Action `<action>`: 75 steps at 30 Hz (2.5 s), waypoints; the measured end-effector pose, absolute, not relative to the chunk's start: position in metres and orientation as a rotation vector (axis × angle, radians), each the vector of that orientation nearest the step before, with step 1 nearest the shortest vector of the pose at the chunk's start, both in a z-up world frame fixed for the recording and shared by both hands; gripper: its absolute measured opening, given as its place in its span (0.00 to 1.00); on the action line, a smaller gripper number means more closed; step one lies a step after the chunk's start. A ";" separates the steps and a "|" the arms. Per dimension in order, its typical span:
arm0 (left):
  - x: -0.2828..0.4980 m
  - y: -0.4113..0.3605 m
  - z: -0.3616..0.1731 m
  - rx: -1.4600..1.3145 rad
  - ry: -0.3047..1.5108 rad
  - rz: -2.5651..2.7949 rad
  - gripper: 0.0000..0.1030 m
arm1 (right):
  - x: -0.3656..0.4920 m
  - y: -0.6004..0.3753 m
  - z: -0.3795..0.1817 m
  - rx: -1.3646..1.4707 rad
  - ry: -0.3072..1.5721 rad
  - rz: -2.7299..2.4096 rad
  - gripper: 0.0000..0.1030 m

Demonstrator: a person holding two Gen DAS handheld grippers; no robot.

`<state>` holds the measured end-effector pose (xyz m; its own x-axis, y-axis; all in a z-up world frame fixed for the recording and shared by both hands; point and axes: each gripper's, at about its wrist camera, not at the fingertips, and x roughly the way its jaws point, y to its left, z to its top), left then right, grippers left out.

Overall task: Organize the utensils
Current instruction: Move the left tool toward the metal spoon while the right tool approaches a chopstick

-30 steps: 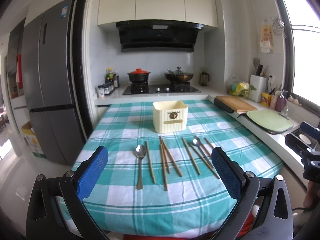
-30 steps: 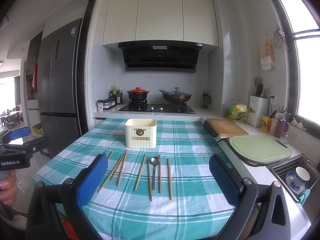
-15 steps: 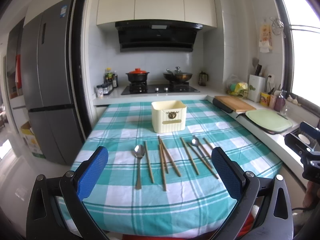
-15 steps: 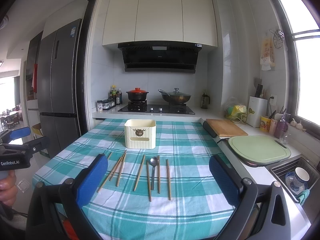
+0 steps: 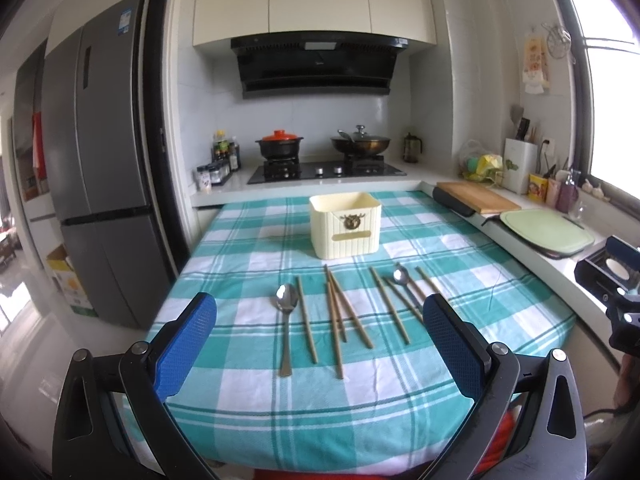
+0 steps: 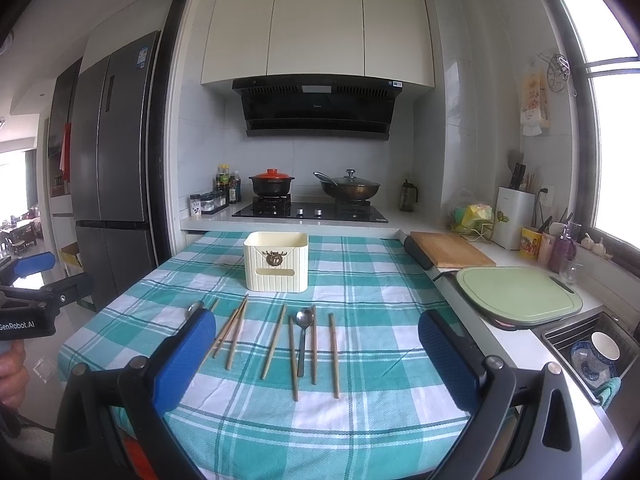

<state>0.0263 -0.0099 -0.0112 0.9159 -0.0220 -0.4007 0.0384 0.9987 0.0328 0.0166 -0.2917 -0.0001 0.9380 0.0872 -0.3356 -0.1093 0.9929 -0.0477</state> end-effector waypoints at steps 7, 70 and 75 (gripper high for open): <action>0.043 0.002 -0.026 0.012 0.452 -0.036 1.00 | 0.025 -0.291 -0.005 -0.072 0.344 0.085 1.00; 0.324 0.058 -0.214 0.065 1.057 0.136 1.00 | 0.316 -0.317 -0.197 -0.172 1.106 0.269 0.36; 0.347 0.059 -0.214 0.057 1.072 0.145 1.00 | 0.330 -0.319 -0.198 -0.165 1.128 0.275 0.36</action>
<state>0.3471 0.0589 -0.2145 0.4698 0.1461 -0.8706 -0.0907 0.9890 0.1170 0.3295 -0.3186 -0.1978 0.3996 0.1334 -0.9069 -0.2989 0.9542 0.0086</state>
